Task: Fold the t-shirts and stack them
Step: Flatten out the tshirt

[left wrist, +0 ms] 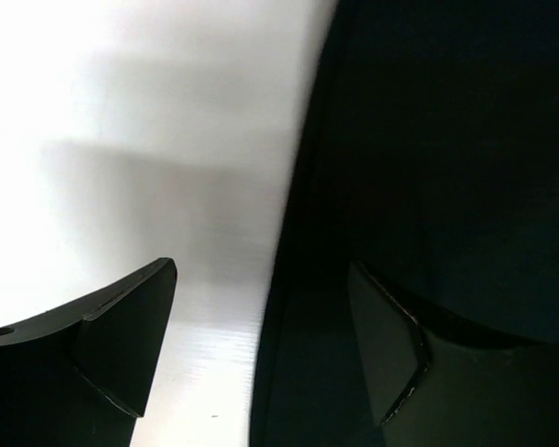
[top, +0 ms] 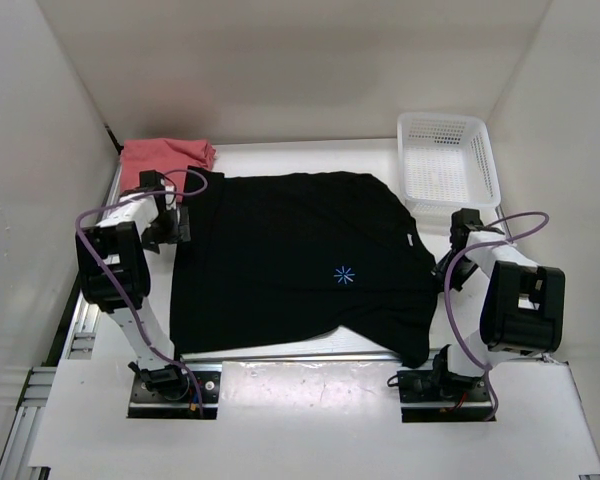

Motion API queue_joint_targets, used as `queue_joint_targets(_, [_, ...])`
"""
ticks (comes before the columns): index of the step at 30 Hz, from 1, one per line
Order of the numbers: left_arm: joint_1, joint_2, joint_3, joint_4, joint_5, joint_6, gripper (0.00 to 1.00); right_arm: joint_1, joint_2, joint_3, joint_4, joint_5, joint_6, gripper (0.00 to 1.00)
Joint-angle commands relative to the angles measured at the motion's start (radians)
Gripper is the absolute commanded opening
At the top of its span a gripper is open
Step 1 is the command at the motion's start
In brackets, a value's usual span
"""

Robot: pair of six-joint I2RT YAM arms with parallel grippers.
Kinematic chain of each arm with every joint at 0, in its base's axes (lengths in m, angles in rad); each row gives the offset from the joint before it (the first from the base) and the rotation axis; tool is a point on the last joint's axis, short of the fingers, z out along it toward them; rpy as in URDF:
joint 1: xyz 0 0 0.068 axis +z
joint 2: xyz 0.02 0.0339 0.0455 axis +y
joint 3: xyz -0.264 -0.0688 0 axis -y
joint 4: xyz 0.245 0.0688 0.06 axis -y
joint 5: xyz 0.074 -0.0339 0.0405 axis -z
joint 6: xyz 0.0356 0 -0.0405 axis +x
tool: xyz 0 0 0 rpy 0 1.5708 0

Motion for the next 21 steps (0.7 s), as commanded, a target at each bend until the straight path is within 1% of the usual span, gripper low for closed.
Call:
queue_joint_targets(1, [-0.005, -0.003, 0.089, 0.023, 0.1, -0.001, 0.85, -0.014, -0.033, -0.008, -0.03, 0.051, -0.025, 0.0])
queue_joint_targets(3, [-0.033, 0.017, 0.124, 0.023, 0.1, -0.001, 0.85, -0.014, -0.033, -0.008, -0.03, 0.031, -0.025, 0.0])
queue_joint_targets(6, [-0.079, 0.067, 0.136, 0.023, 0.004, -0.001, 0.85, -0.014, -0.045, 0.003, -0.048, 0.052, -0.025, 0.0])
queue_joint_targets(7, [-0.079, 0.078, 0.127, 0.023, -0.025, -0.001, 0.85, -0.023, -0.045, 0.003, -0.057, 0.084, -0.025, 0.0])
queue_joint_targets(11, [-0.079, 0.123, 0.109, 0.023, -0.139, -0.001, 0.85, -0.085, -0.107, -0.006, -0.057, 0.084, -0.05, 0.0])
queue_joint_targets(15, [-0.079, 0.178, 0.109, 0.032, -0.228, -0.001, 0.85, -0.105, -0.096, 0.006, -0.057, 0.084, -0.077, 0.0])
queue_joint_targets(17, [-0.079, 0.19, 0.12, 0.032, -0.263, -0.001, 0.85, -0.105, -0.085, 0.034, -0.057, 0.025, -0.093, 0.0])
queue_joint_targets(19, [-0.079, 0.19, 0.141, 0.032, -0.263, -0.001, 0.85, -0.105, -0.076, 0.049, -0.048, -0.044, -0.128, 0.12])
queue_joint_targets(20, [-0.079, 0.149, 0.141, 0.032, -0.228, -0.001, 0.85, -0.105, -0.076, 0.069, -0.048, -0.084, -0.154, 0.23])
queue_joint_targets(21, [-0.079, 0.118, 0.15, 0.032, -0.196, -0.001, 0.85, -0.105, -0.076, 0.078, -0.048, -0.134, -0.168, 0.45])
